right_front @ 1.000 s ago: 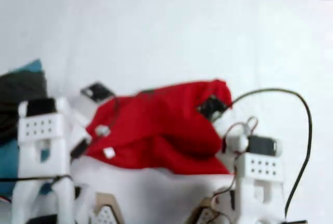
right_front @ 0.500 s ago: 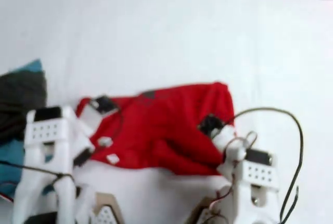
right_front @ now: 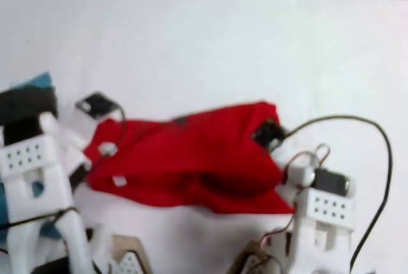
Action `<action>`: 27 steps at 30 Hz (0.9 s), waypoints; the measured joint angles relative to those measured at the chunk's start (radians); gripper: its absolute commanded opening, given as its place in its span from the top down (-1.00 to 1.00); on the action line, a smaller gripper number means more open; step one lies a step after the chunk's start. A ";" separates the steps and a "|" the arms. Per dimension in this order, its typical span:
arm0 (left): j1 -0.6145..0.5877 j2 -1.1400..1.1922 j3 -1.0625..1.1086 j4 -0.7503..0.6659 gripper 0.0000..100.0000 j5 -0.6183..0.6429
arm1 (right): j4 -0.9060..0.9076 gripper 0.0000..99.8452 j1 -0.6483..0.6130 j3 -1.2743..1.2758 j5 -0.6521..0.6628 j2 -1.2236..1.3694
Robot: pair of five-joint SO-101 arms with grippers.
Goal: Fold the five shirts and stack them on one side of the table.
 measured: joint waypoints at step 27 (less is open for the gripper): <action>-0.006 0.000 0.144 -0.120 0.59 -0.051 | -0.026 0.37 0.213 0.172 0.267 0.000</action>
